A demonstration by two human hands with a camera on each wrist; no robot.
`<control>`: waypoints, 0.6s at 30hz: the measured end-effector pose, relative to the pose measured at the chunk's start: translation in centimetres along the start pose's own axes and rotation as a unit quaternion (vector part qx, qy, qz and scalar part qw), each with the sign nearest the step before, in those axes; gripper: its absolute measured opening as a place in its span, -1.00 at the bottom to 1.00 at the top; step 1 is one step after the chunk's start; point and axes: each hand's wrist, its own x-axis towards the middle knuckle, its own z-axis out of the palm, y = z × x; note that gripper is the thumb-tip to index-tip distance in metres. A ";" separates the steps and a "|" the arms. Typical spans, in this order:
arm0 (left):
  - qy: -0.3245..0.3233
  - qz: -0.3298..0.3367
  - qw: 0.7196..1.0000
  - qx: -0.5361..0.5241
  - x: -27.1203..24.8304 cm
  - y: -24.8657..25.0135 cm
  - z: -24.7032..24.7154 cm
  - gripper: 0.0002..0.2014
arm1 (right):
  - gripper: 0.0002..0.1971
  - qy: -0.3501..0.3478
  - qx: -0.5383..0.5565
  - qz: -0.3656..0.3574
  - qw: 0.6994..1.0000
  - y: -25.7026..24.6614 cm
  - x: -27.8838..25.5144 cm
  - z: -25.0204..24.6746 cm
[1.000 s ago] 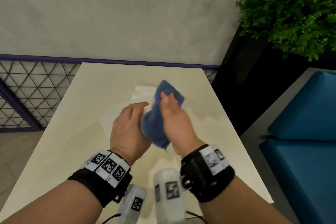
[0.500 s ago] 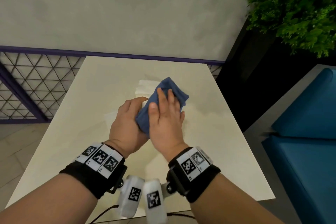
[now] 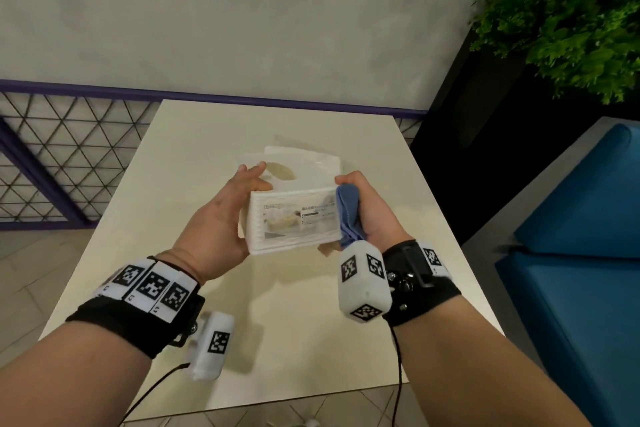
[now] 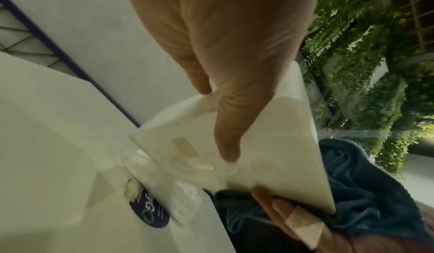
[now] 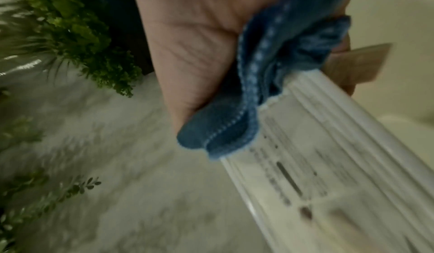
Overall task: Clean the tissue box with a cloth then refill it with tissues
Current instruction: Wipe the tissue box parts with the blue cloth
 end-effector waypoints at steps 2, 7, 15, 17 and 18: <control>-0.054 -0.051 0.997 0.024 -0.1 0.1 -0.2 0.00 | -0.80 0.014 0.011 0.008 1.000 0.3 -0.1 0.6; 0.001 -0.034 0.980 0.197 -1.9 2.7 2.1 -0.02 | -0.60 0.066 0.086 0.003 0.994 1.4 0.2 2.8; 0.037 -0.129 0.968 0.212 -0.3 2.3 3.0 -0.33 | -0.61 0.101 -0.043 -0.063 0.992 3.9 -0.8 5.4; 0.052 -0.174 0.974 0.133 -0.4 1.9 2.0 -0.37 | -0.61 0.131 -0.079 -0.075 0.985 4.0 -0.7 4.5; 0.068 -0.185 0.973 0.116 -0.5 1.8 1.6 -0.39 | -0.62 0.151 -0.083 -0.090 0.981 3.7 -0.7 3.9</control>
